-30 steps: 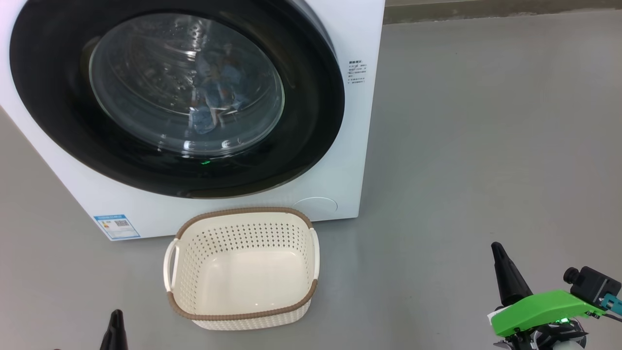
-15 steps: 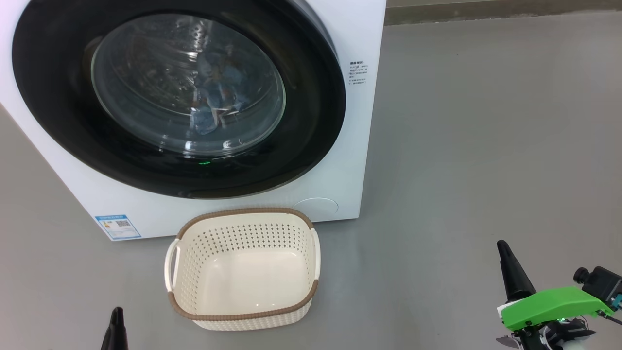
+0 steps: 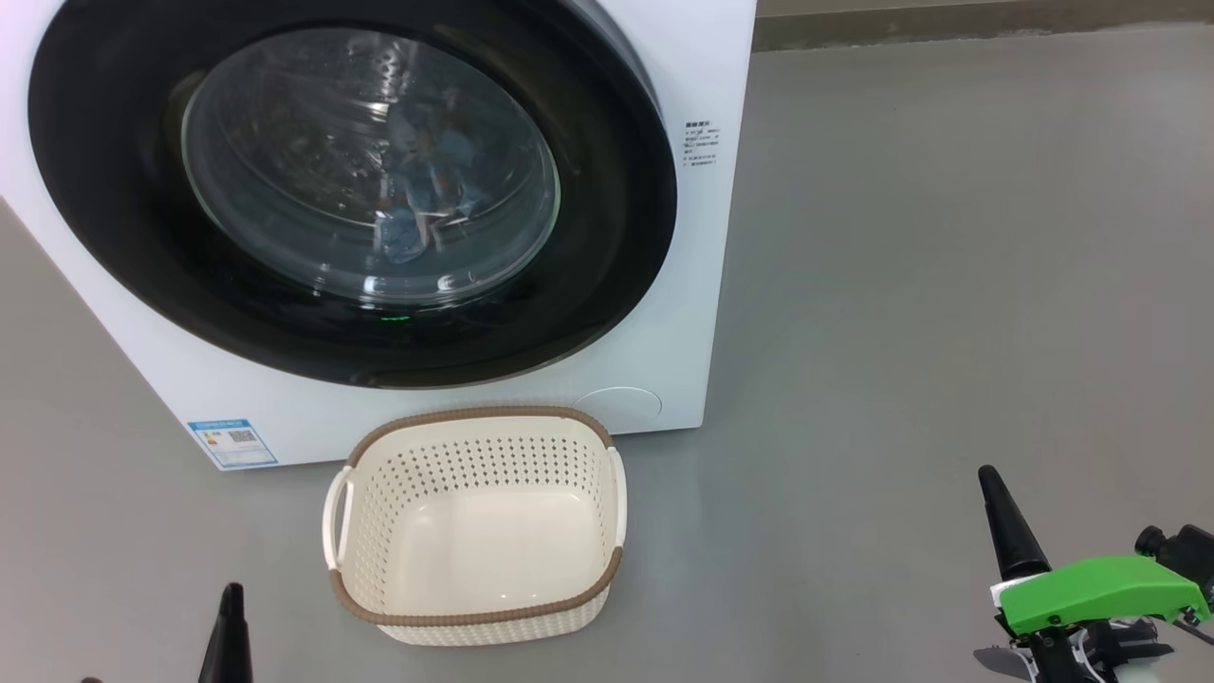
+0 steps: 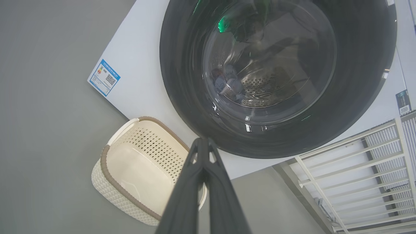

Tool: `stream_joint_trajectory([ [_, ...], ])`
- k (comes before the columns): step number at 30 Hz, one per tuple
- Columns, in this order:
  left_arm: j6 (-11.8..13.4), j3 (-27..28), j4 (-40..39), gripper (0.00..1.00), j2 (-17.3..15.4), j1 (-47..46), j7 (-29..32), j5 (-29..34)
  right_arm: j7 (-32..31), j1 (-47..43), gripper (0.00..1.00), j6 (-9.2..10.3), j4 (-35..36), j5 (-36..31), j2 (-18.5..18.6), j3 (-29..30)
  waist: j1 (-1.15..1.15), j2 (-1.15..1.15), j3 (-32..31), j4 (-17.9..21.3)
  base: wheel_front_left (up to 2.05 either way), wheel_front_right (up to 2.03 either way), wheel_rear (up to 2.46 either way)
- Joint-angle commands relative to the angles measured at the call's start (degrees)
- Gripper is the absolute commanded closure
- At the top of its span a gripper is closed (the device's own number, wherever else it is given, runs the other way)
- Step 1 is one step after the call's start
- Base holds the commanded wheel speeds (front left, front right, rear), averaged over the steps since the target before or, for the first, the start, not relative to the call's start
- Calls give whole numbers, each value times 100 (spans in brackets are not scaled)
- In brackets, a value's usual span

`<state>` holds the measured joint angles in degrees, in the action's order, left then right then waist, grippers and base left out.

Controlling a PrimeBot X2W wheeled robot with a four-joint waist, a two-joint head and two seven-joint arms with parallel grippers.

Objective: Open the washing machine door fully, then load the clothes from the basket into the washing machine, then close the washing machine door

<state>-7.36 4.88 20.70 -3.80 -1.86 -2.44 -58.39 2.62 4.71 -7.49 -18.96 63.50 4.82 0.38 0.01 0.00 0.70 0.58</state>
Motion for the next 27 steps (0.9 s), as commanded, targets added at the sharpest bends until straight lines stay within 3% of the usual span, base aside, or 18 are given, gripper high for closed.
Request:
stream_joint_trajectory([
  [1,-8,108,-199,100,-56,-240,52,-162,-37,145,100,-1,187,153,30,-7,0,0,-1,-2,0,0,0],
  [27,-11,137,-432,100,17,-336,472,-1763,-463,145,100,0,340,1515,-71,291,0,0,-27,-30,0,0,0],
])
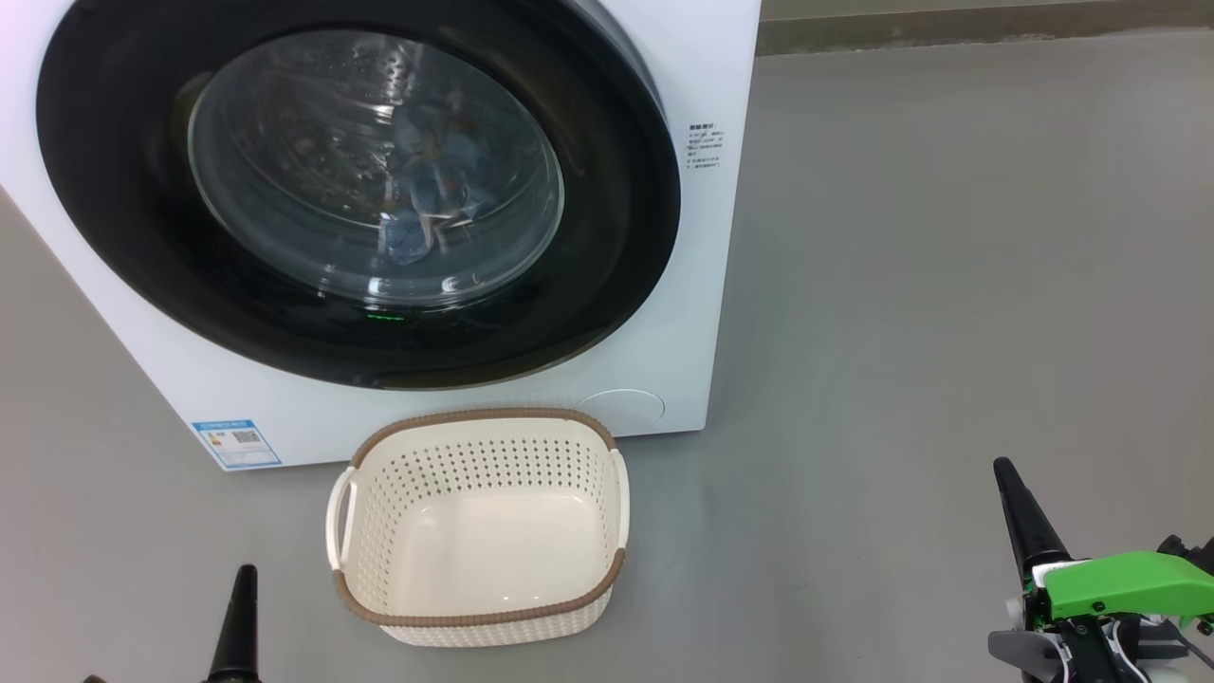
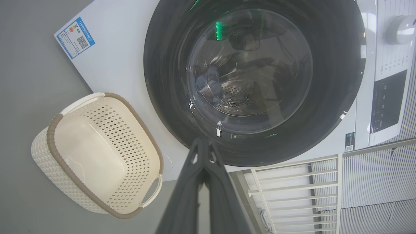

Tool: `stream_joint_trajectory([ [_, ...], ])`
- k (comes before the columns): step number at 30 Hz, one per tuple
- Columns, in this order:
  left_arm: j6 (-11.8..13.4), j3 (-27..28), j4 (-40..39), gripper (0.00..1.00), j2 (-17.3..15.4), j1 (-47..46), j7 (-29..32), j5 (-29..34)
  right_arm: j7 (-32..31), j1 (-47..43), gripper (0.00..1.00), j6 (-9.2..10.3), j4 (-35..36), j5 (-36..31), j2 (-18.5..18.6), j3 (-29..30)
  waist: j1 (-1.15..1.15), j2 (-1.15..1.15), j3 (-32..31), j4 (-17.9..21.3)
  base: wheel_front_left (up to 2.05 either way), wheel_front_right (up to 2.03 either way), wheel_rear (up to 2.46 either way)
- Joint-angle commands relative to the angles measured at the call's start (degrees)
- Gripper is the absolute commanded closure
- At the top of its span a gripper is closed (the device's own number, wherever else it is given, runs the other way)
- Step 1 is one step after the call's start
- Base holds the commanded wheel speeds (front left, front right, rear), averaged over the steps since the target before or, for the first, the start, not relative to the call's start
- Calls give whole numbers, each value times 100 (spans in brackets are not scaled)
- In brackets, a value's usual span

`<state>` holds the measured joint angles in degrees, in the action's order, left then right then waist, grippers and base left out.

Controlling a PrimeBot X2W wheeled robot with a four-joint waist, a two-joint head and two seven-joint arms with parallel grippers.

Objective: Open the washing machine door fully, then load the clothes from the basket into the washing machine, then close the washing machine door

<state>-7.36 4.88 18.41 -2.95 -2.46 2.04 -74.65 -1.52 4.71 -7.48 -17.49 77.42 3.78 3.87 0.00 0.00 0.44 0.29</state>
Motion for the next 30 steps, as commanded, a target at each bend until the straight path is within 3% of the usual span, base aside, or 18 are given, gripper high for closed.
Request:
stream_joint_trajectory([
  [1,-11,138,-212,100,-64,-280,40,-202,-66,145,100,-1,199,177,28,-47,0,0,-2,-2,0,0,0],
  [25,-13,165,-436,100,7,-372,444,-1740,-477,145,100,-1,346,1484,-71,241,0,0,-26,-29,0,0,0],
  [30,-13,165,-437,100,7,-373,446,-1751,-481,145,100,-1,347,1491,-73,245,0,0,-26,-29,0,0,0],
])
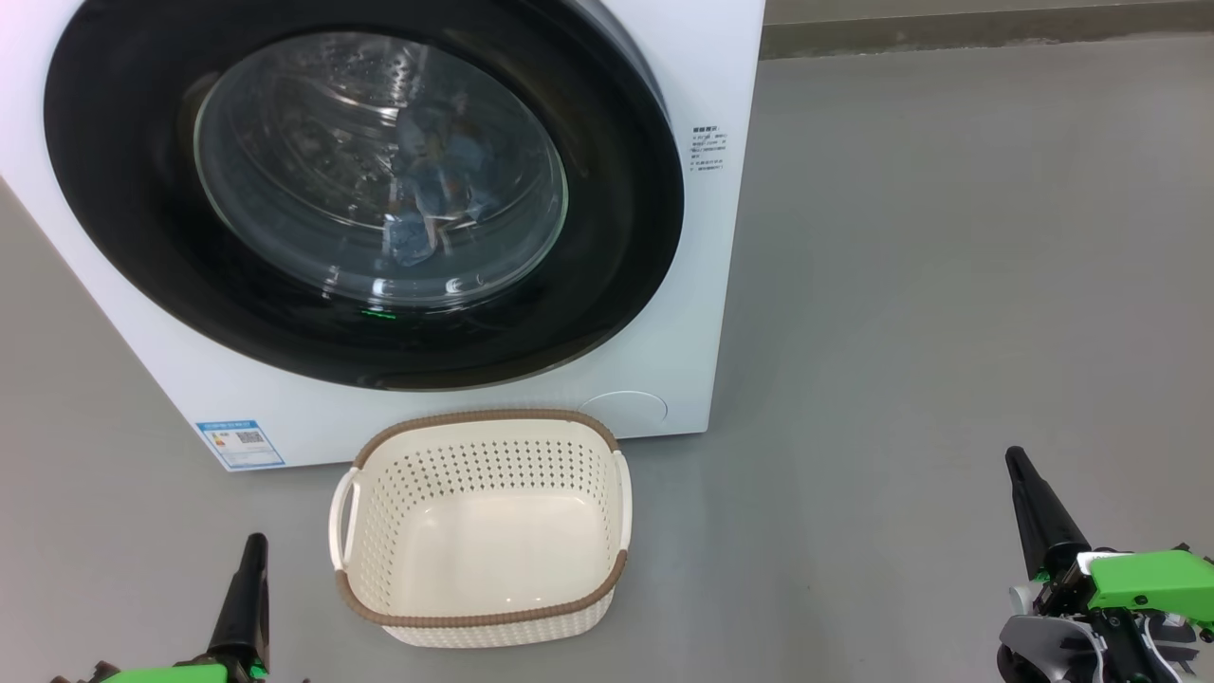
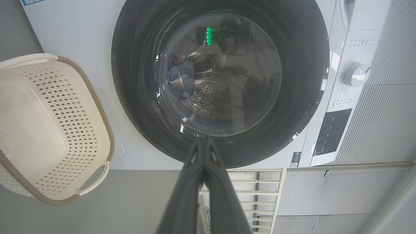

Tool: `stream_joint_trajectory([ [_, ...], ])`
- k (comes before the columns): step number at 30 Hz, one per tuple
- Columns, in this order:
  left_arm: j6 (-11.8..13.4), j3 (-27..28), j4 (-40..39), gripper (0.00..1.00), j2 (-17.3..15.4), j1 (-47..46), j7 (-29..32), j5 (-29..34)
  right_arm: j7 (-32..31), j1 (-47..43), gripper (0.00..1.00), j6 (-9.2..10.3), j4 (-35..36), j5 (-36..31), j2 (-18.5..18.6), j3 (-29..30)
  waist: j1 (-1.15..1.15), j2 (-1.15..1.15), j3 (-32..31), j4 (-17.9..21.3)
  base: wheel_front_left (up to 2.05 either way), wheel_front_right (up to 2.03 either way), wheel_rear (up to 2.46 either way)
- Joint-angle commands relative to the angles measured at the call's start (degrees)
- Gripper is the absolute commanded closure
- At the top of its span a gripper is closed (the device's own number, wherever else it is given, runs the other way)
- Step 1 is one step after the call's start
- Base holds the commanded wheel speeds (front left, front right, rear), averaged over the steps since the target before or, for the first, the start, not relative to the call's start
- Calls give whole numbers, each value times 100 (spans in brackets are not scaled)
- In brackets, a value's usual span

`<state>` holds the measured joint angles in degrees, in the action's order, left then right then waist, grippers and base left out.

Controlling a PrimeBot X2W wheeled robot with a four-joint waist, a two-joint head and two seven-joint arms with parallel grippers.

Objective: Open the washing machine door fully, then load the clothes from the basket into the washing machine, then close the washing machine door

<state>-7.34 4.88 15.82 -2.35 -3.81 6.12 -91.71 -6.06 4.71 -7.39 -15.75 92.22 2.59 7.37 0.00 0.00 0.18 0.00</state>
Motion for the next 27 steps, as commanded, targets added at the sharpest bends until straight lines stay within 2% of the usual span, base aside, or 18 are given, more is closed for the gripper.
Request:
stream_joint_trajectory([
  [1,-14,165,-178,100,-53,-238,38,-44,-27,145,100,-10,174,11,46,-104,0,0,0,0,0,0,0],
  [27,-14,164,-178,100,-53,-238,37,-45,-34,146,100,-10,173,3,41,-95,0,0,0,0,0,0,0],
])
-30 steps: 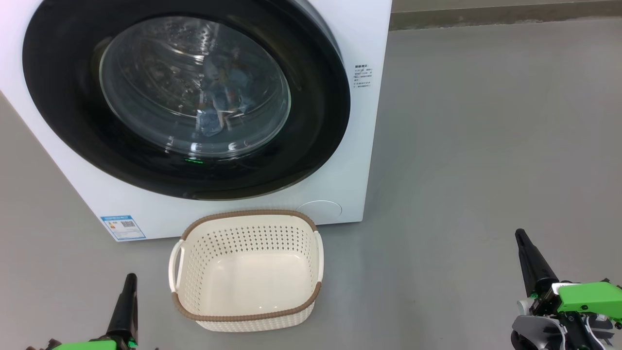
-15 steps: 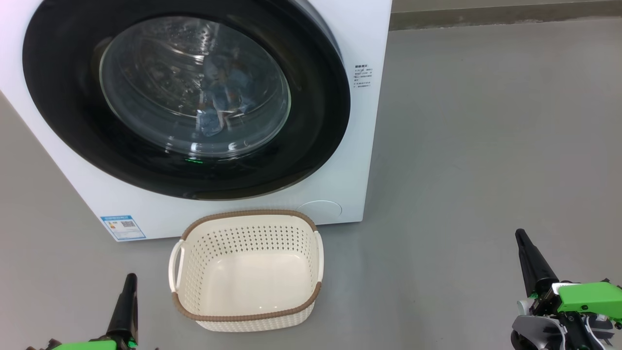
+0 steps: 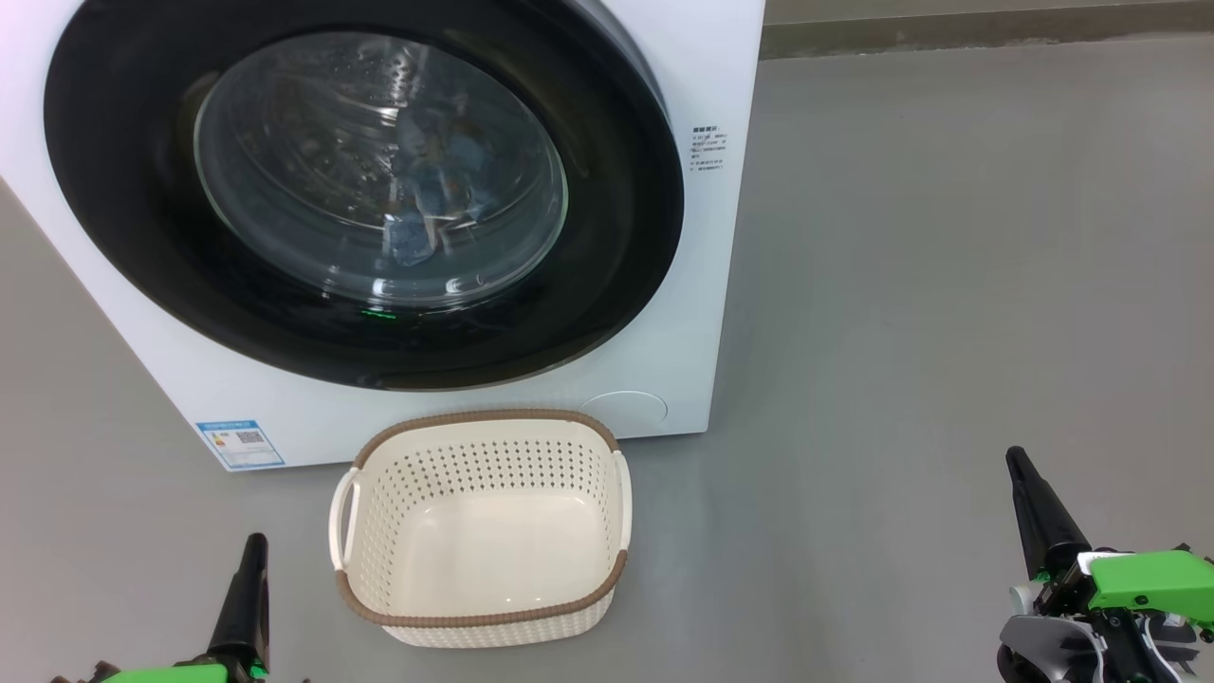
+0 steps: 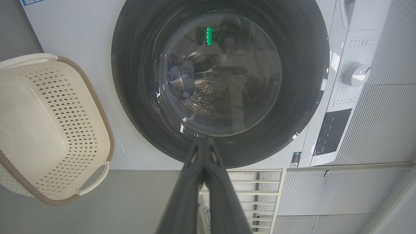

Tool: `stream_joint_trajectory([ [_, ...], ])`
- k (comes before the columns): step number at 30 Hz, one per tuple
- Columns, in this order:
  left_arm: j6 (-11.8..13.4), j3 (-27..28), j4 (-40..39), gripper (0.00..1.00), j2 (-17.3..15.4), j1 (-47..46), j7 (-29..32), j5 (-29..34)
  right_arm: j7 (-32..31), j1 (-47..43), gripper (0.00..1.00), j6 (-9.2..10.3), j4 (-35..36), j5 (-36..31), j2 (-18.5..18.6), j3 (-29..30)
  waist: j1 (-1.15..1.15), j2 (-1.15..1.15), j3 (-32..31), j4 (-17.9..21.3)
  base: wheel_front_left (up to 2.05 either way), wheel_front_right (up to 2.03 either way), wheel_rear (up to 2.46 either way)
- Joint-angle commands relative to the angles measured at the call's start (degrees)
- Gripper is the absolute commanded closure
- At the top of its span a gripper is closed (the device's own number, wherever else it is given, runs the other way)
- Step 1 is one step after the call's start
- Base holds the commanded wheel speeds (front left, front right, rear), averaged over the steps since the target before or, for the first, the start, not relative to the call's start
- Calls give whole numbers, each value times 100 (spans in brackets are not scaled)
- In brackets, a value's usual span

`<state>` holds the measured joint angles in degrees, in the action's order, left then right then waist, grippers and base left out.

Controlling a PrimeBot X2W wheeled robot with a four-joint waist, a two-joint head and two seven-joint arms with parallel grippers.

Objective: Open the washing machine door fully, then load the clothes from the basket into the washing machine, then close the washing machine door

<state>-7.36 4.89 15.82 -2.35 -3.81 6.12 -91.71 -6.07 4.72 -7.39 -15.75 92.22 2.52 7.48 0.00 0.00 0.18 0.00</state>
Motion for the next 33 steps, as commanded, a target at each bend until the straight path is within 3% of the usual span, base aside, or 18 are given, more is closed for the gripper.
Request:
stream_joint_trajectory([
  [1,-13,163,-178,100,-53,-238,37,-45,-34,146,100,-10,173,3,47,-106,0,0,0,0,0,0,0],
  [33,-13,163,-178,100,-53,-238,36,-46,-39,146,100,-10,173,-2,42,-99,0,0,0,0,0,0,0],
])
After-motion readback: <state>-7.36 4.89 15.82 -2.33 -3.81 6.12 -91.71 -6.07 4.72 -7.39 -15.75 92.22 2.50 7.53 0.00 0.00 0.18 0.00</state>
